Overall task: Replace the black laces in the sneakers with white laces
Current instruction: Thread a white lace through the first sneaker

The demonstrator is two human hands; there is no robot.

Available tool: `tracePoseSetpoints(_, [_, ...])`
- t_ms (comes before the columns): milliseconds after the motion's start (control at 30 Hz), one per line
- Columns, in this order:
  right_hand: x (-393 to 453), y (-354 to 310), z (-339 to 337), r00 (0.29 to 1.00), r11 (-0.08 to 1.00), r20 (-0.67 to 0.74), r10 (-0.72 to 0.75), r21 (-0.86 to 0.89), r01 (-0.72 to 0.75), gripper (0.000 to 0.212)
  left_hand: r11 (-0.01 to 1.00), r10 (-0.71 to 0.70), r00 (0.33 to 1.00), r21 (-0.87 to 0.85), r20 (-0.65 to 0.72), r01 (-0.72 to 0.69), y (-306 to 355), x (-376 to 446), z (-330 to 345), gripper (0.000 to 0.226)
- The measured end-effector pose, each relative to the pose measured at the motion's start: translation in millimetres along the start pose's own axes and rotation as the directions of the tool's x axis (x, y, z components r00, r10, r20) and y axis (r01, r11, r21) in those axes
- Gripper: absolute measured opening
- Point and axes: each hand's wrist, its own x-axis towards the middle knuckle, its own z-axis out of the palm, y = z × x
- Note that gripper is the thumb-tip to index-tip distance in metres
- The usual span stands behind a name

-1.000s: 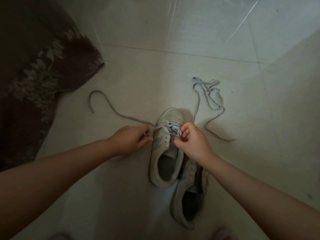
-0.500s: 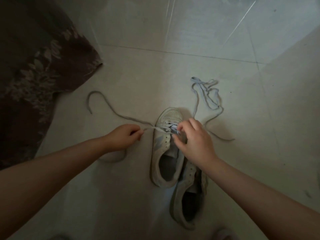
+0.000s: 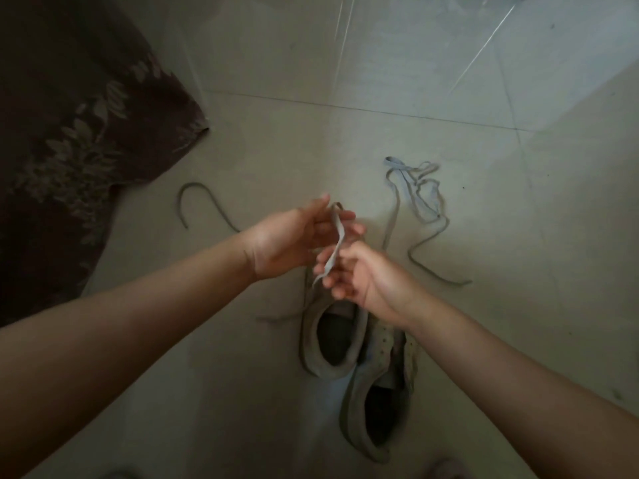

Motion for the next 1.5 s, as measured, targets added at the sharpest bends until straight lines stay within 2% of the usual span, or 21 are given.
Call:
tracePoseSetpoints(100, [1.8, -12.4, -9.7, 0.980, 0.979, -0.107, -0.166, 0.098, 0.176, 0.022, 0.979, -0.054, 0.998, 0.197, 0.019, 0.049, -10.9, -8.3, -5.9, 0.046])
tracePoseSetpoints(167, [4.3, -23.0, -15.3, 0.957, 0.956, -0.188, -0.223, 0.148, 0.252, 0.016, 0.901, -0.004, 1.000, 0.434, 0.027, -0.008, -20.6, -10.9, -12.6, 0.036])
tracePoseSetpoints(233, [6.9, -33.9, -21.7, 0.942, 0.930, -0.251, -0.225, 0.233, 0.284, 0.015, 0.808, 0.056, 0.997, 0.585, 0.049, -0.074, -28.5, -12.5, -19.6, 0.027])
tracePoseSetpoints(367, [8.4, -49.1, -35.1, 0.916, 0.866, -0.351, -0.193, 0.379, 0.327, 0.014, 0.672, 0.137, 0.991, 0.735, -0.006, -0.089, -32.9, -12.7, -29.1, 0.021])
tracePoseSetpoints(467, [8.9, -52.5, -42.9, 0.901, 0.830, -0.387, -0.199, 0.423, 0.364, 0.014, 0.482, 0.188, 0.982, 0.872, -0.007, -0.086, -34.6, -10.1, -41.1, 0.013])
tracePoseSetpoints(533, [8.9, -52.5, -45.2, 0.894, 0.816, -0.402, -0.199, 0.437, 0.378, 0.015, 0.336, 0.201, 0.980, 0.938, 0.012, -0.080, -35.1, -9.0, -44.7, 0.017])
tracePoseSetpoints(567, [9.0, -52.4, -45.8, 0.894, 0.810, -0.403, -0.197, 0.446, 0.380, 0.014, 0.310, 0.186, 0.982, 0.948, 0.014, -0.073, -36.4, -8.6, -44.5, 0.017])
tracePoseSetpoints(633, [9.0, -51.5, -48.4, 0.894, 0.806, -0.397, -0.206, 0.449, 0.385, 0.013, 0.324, 0.175, 0.985, 0.945, -0.010, -0.048, -39.0, -6.9, -40.7, 0.005])
tracePoseSetpoints(667, [9.6, -50.6, -50.3, 0.895, 0.821, -0.391, -0.214, 0.424, 0.382, 0.012, 0.376, 0.196, 0.980, 0.926, -0.043, -0.034, -41.4, -5.7, -38.3, 0.002])
tracePoseSetpoints(700, [9.8, -50.0, -51.2, 0.895, 0.860, -0.389, -0.220, 0.356, 0.366, 0.012, 0.480, 0.224, 0.969, 0.877, -0.100, -0.020, -44.0, -4.7, -35.6, 0.002])
tracePoseSetpoints(767, [9.6, -43.9, -51.3, 0.873, 0.968, -0.427, -0.235, -0.019, 0.252, 0.017, 0.751, 0.247, 0.936, 0.660, -0.252, -0.020, -48.0, -3.3, -26.8, 0.002])
tracePoseSetpoints(800, [9.1, -38.2, -50.2, 0.850, 0.947, -0.450, -0.273, -0.284, 0.154, 0.017, 0.832, 0.258, 0.910, 0.554, -0.324, -0.039, -48.6, -2.5, -23.0, 0.003])
tracePoseSetpoints(833, [8.5, -31.7, -48.6, 0.827, 0.851, -0.441, -0.348, -0.519, 0.082, 0.015, 0.866, 0.280, 0.882, 0.497, -0.380, -0.061, -49.1, -0.8, -20.0, 0.004])
tracePoseSetpoints(900, [4.3, -18.3, -42.8, 0.843, 0.603, -0.269, -0.466, -0.794, 0.080, 0.009, 0.911, 0.298, 0.839, 0.398, -0.455, -0.108, -50.9, 2.9, -14.4, 0.008])
tracePoseSetpoints(1000, [0.0, 5.1, -34.1, 0.922, 0.294, -0.039, -0.384, -0.952, 0.082, 0.008, 0.946, 0.262, 0.851, 0.296, -0.455, -0.133, -54.5, 6.5, -11.6, 0.017])
tracePoseSetpoints(1067, [0.3, 17.3, -31.6, 0.915, 0.059, 0.008, -0.404, -0.998, 0.035, 0.009, 0.939, 0.265, 0.850, 0.321, -0.455, -0.121, -58.9, 8.4, -12.5, 0.021])
tracePoseSetpoints(1100, [1.1, 21.0, -30.9, 0.906, -0.006, 0.012, -0.423, -1.000, 0.010, 0.011, 0.931, 0.271, 0.842, 0.348, -0.466, -0.107, -61.1, 9.7, -13.7, 0.022])
tracePoseSetpoints(1233, [8.0, 25.9, -31.0, 0.891, 0.037, -0.051, -0.452, -0.999, -0.038, 0.012, 0.858, 0.339, 0.818, 0.510, -0.465, -0.066, -68.4, 10.1, -17.5, 0.023])
tracePoseSetpoints(1333, [10.6, 27.1, -32.4, 0.876, 0.070, -0.054, -0.480, -0.997, -0.023, 0.010, 0.828, 0.374, 0.810, 0.556, -0.453, -0.071, -71.4, 10.1, -18.1, 0.024])
tracePoseSetpoints(1433, [12.2, 29.4, -33.5, 0.866, 0.144, -0.090, -0.492, -0.989, -0.020, 0.017, 0.827, 0.372, 0.812, 0.557, -0.450, -0.070, -70.2, 12.3, -17.4, 0.021])
tracePoseSetpoints(1500, [13.9, 30.4, -34.7, 0.864, 0.222, -0.111, -0.491, -0.975, 0.001, 0.019, 0.871, 0.350, 0.808, 0.482, -0.474, -0.094, -69.5, 13.6, -15.6, 0.022])
